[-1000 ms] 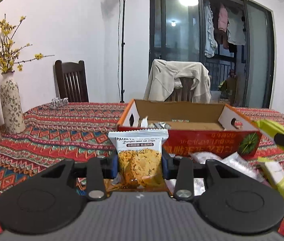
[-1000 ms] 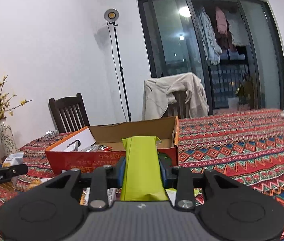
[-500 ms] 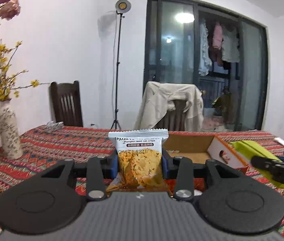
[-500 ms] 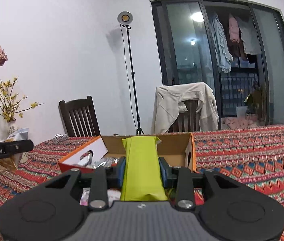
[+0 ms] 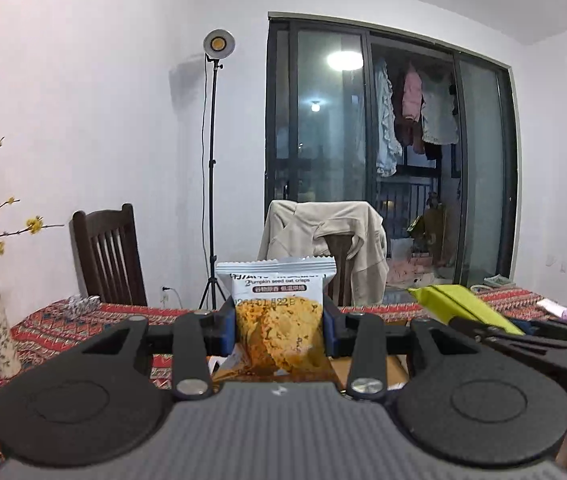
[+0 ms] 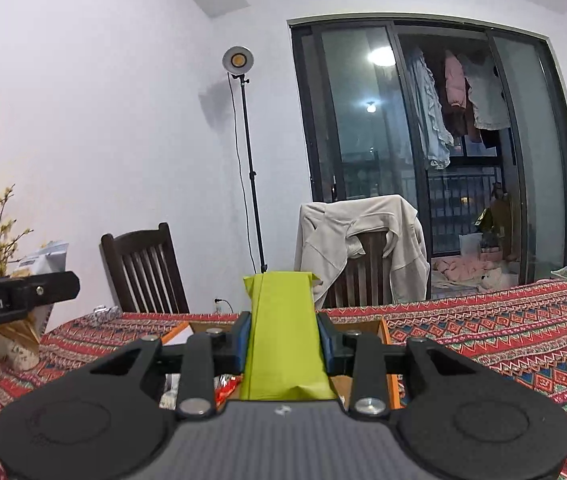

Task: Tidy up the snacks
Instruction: 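Carry both held packets over the cardboard box and open both tools to drop them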

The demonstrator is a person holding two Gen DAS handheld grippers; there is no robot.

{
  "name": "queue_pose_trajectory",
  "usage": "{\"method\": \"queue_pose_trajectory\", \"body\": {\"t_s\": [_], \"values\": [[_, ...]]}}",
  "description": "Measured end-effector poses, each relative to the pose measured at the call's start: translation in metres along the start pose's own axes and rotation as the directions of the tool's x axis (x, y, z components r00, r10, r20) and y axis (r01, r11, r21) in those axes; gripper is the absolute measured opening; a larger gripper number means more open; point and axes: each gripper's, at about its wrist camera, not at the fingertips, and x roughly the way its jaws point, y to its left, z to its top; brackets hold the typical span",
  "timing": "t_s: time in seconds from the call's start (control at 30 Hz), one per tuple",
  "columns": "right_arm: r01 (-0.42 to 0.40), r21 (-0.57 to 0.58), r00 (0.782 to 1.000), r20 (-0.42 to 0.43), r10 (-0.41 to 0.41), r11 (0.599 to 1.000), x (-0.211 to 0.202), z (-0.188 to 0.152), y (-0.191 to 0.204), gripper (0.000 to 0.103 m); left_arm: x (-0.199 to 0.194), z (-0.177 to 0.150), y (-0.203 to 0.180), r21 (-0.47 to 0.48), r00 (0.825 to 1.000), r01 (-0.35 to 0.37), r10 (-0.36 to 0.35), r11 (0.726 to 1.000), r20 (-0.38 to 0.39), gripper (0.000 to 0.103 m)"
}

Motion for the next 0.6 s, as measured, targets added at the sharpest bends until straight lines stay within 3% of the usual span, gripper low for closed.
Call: {"method": "queue_pose_trajectory", "body": {"t_s": [0.27, 0.37, 0.47, 0.53, 0.6], "values": [[0.019, 0.058, 1.0, 0.013, -0.02, 0.998, 0.045, 0.013, -0.001, 0.032, 0.054, 0.022, -0.004, -0.082, 1.0, -0.02, 0.02, 0.996, -0.001, 0.04], [0.045, 0.11, 0.998, 0.026, -0.048, 0.993, 0.067, 0.008, -0.008, 0.032, 0.087, 0.022, -0.003, -0.128, 0.997, -0.071, 0.07, 0.989, -0.014, 0.04], [0.072, 0.092, 0.997, 0.035, -0.076, 0.993, 0.08, -0.009, -0.013, 0.032, 0.109, 0.0, 0.006, -0.192, 0.995, -0.087, 0.077, 0.978, -0.057, 0.04], [0.071, 0.036, 0.997, 0.015, -0.071, 0.997, 0.087, -0.02, -0.012, 0.032, 0.13, -0.013, 0.0, -0.121, 0.988, -0.087, 0.071, 0.989, -0.135, 0.04], [0.084, 0.012, 0.996, 0.001, -0.084, 0.996, 0.093, -0.026, -0.01, 0.032, 0.14, -0.023, 0.0, -0.117, 0.981, -0.102, 0.08, 0.988, -0.176, 0.04]]}}
